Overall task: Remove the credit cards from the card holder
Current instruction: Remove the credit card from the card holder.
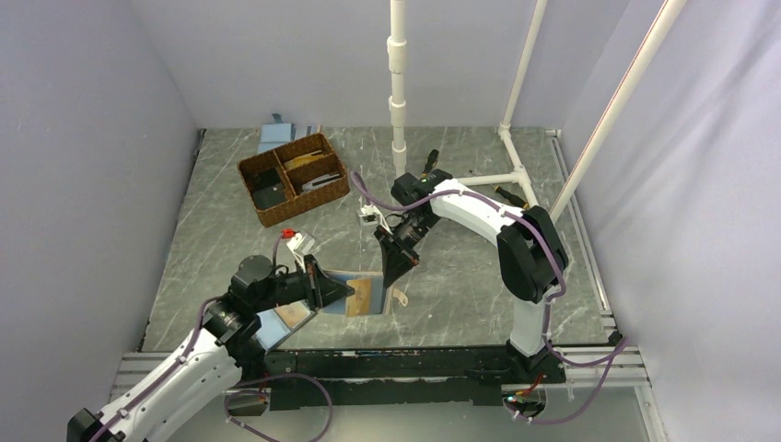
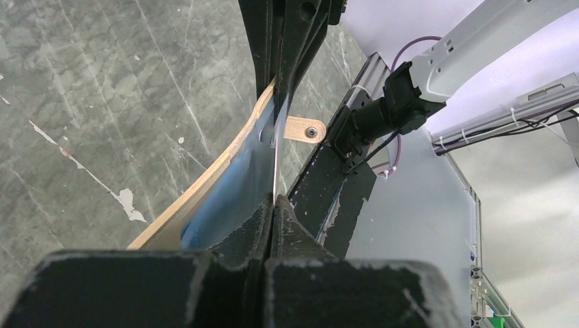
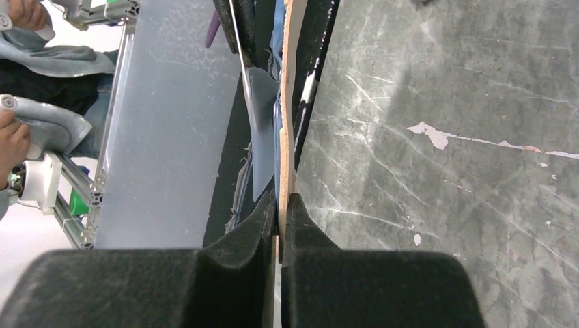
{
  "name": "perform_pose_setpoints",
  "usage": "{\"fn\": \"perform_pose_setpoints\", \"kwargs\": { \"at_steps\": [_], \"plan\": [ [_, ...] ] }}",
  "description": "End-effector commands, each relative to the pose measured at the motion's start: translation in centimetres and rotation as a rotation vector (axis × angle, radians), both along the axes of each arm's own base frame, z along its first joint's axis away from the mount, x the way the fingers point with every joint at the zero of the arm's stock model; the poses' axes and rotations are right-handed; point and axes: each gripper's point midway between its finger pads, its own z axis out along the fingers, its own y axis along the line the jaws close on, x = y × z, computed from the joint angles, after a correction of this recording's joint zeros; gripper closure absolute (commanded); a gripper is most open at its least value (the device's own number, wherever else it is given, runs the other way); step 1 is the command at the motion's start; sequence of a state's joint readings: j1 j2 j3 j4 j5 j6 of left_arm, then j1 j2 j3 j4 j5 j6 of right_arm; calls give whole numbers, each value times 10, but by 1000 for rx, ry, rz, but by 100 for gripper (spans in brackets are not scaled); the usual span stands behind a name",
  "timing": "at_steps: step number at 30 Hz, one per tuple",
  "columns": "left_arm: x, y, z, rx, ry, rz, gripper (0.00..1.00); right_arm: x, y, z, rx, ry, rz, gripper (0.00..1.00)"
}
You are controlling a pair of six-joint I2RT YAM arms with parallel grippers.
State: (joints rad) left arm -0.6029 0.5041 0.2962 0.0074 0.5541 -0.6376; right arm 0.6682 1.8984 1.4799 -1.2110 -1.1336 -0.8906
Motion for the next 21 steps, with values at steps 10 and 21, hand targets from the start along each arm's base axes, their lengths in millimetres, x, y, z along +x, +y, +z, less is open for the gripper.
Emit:
{"fn": "perform_pose_setpoints", "kwargs": {
  "at_steps": [10,21],
  "plan": [
    [10,35,35,91,-68,189,100,22,5,-12,-38,-61,-66,100],
    [22,61,38,115,-58,371,100,45,-2,-65,-269,-28,-170,100]
  ]
}}
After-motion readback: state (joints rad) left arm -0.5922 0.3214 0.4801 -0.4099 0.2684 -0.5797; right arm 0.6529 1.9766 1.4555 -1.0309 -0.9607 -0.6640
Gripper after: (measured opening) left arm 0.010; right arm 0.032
